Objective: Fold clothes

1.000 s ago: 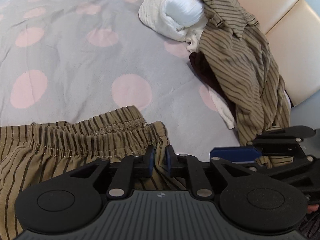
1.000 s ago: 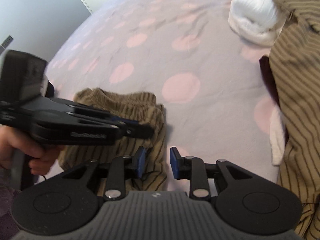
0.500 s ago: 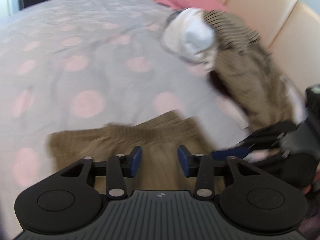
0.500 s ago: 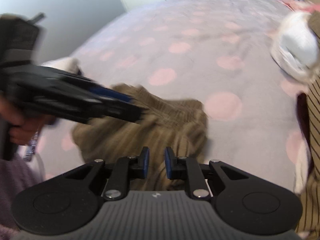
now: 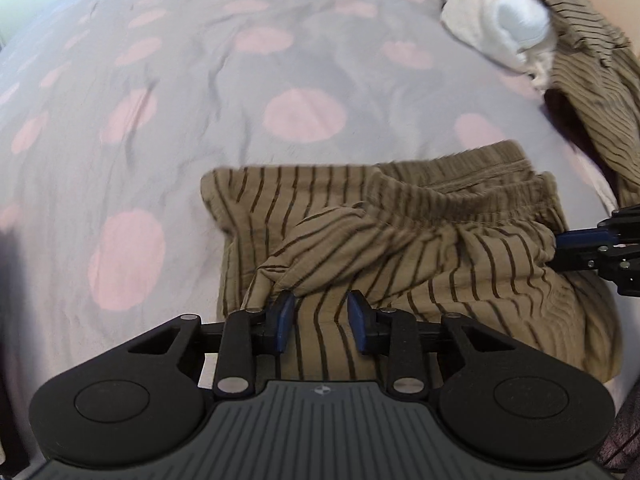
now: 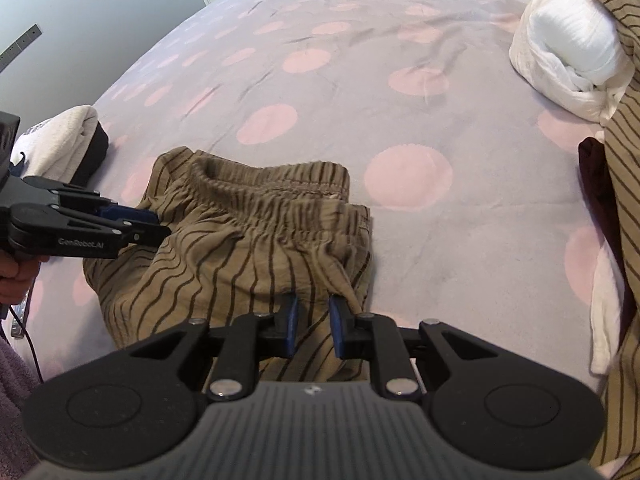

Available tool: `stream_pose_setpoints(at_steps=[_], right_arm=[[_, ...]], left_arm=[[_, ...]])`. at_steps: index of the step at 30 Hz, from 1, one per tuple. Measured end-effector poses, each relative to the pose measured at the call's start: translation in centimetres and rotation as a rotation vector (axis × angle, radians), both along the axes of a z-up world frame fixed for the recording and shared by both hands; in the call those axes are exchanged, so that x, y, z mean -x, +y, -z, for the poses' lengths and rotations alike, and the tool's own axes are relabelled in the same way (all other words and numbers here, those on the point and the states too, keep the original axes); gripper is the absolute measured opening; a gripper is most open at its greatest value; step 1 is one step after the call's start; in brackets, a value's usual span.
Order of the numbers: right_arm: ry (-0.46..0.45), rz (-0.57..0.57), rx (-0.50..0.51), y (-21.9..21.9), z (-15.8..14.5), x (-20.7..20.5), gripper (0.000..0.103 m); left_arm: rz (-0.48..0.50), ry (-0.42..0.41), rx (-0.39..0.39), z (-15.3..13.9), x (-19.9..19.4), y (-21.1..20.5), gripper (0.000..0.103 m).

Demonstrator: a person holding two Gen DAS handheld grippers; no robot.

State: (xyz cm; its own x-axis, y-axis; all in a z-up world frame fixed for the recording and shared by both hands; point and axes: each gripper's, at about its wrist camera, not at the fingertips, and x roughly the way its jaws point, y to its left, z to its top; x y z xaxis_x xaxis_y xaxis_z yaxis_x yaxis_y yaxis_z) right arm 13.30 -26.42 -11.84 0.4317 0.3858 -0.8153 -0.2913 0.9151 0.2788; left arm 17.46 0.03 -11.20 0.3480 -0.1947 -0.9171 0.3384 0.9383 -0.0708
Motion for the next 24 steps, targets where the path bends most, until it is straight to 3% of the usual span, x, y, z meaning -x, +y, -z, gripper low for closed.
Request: stream_pose_setpoints(at_steps=[6,8,10,11,13,14,15,18,24], right_arm=[[0.023,0.002,0.027,0.5,0.5,-0.6,0.021],[0.017,0.003,0.027,0.5,-0.1,-0.4,0.026],[0.0,0.012,0.009,0.3,-0.9,0.0,0.035],[-0.01,0.017,-0.001,0.2,-1.4,0.2,0.037],[-0.032,0.035,-0.016,-0.2,-2.1,0.5,0.048],[-0.043,0.044,-0.022,-0.4,-2.4,0.7,0.048],[-0.047,0.057,-0.028,-0.7,-2.5,0.7,0.048],[-0.022,0.11,-0.047,-1.6,-1.9,0.4,0.061],[0.096,0.208,-0.122,-2.8,0.9,-1.2,0.061]], left_arm=[[0.01,-0.032,-0.001,-1.5,0.5,0.1,0.028],[0.015,-0.065,0.014,-2.4,0.9,0.4,0.029],[0.003,-0.11,0.041,-3.1,1.2,1.2,0.039],[-0.007,-0.137,0.054,-3.5,1.4,1.6,0.05],[-0.028,-0.183,0.07,-4.1,1.8,2.3,0.058],[-0.038,-0.189,0.07,-4.1,1.8,2.7,0.062],[-0.05,-0.192,0.071,-4.0,1.8,3.0,0.067],[-0.094,-0.15,0.1,-3.0,1.0,3.8,0.067],[-0.12,-0.104,0.146,-1.3,-0.4,3.3,0.067]])
